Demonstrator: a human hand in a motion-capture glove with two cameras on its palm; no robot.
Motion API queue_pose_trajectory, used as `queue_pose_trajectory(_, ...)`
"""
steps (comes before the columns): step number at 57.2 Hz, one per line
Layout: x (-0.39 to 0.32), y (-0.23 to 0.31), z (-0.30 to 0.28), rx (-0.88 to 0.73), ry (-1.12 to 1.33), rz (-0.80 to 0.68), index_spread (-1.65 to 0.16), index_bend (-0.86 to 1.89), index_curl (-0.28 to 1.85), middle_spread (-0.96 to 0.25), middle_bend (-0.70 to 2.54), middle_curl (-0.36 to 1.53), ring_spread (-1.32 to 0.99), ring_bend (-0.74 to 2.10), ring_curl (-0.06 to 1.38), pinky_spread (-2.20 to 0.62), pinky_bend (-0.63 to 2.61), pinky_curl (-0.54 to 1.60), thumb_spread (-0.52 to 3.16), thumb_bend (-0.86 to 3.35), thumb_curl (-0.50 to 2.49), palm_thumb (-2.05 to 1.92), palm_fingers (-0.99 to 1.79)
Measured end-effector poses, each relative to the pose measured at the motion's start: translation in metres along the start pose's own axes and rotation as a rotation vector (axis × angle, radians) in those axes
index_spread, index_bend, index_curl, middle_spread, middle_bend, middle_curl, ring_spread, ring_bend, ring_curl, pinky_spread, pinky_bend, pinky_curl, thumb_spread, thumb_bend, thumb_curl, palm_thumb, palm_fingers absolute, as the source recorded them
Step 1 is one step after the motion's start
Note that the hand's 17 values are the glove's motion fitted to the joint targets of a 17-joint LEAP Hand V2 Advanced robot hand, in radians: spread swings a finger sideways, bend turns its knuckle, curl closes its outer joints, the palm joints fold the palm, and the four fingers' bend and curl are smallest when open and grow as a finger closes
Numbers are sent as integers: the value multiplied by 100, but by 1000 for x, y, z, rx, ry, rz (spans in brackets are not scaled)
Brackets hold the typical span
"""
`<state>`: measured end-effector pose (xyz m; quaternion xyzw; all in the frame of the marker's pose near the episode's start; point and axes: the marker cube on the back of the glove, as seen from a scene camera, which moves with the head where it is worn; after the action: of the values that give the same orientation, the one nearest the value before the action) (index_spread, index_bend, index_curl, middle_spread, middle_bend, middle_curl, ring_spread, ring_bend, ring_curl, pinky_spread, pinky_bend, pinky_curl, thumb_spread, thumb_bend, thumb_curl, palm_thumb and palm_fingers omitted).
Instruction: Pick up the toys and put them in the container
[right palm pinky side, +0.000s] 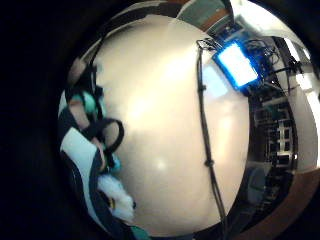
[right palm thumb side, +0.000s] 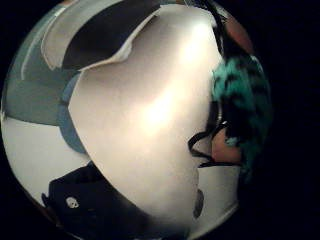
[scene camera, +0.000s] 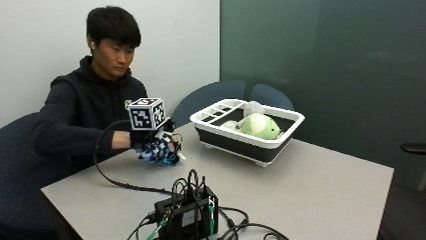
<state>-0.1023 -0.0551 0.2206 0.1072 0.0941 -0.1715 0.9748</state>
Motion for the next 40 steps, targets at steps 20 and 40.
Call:
queue_pose_trajectory(20,-55,-134,-204,273,-335,-84,-31,46,27,-15,67,58,-33,129,59,-40,112,43,98,21,75,72,110)
queue_pose_trajectory(40,-128,-204,-169,68,-351,-236,-32,40,39,-18,56,67,-34,134,61,-41,116,49,76,16,93,68,83)
